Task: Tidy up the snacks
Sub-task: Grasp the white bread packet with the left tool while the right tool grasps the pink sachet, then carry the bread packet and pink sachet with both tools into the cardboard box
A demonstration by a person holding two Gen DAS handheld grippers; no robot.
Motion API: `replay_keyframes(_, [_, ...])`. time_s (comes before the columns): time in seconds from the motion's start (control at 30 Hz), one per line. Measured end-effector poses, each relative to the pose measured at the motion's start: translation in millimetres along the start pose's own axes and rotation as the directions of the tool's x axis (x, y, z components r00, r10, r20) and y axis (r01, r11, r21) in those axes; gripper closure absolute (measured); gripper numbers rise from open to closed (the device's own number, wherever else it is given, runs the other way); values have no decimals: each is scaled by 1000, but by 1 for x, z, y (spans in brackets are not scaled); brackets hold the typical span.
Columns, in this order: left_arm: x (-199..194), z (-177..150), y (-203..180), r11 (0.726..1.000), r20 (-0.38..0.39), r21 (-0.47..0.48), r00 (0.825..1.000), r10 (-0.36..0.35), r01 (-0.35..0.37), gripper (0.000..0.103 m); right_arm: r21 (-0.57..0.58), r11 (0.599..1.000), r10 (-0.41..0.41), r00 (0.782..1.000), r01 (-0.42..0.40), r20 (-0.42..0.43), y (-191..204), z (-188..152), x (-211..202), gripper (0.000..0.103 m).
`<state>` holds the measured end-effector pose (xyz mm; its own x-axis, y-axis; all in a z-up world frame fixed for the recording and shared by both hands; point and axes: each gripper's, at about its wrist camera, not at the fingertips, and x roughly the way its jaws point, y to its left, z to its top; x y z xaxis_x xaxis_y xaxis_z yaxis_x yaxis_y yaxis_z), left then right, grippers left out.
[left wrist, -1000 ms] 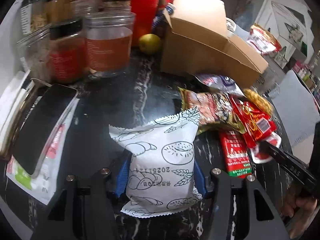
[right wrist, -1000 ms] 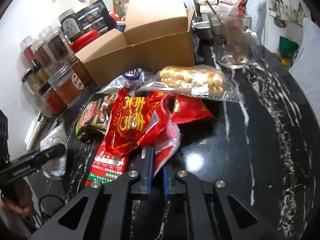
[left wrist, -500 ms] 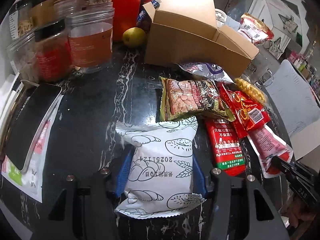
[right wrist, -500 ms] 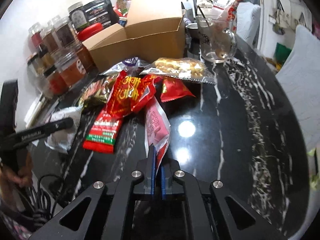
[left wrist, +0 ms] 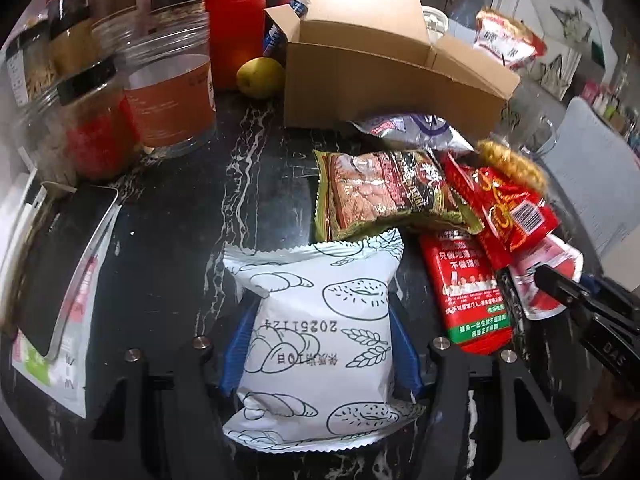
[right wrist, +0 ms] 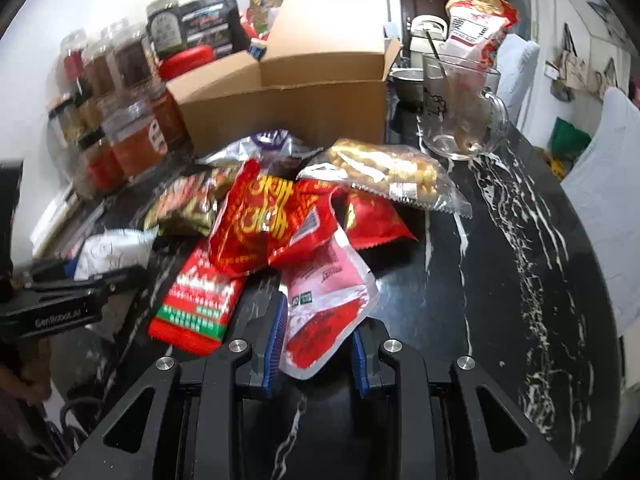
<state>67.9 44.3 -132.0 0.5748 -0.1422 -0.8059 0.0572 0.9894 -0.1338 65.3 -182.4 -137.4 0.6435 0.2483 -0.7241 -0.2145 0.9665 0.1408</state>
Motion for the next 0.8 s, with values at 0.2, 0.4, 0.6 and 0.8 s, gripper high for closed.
replay_keyframes(0.2, [-3,1,9,999,0,-34,999,-37,37,51,39,999,11,1000,-11,-3,-7,-2,-2,95])
replay_keyframes(0.4, [-9,-6,8,995,7,-50,996,-85,85,51,50,999,18,1000,-19,16,-7,-4,-18,99])
replay_keyframes(0.6, [-29,-10,2,998,62,-12,997,-55,56,51,75,997,5,999,-8,48,-13,-7,-39,100])
replay_keyframes(0.8, [-51,-10,-5,995,110,4,989,-99,99,51,82,997,-18,993,8,114,-11,-9,-71,100])
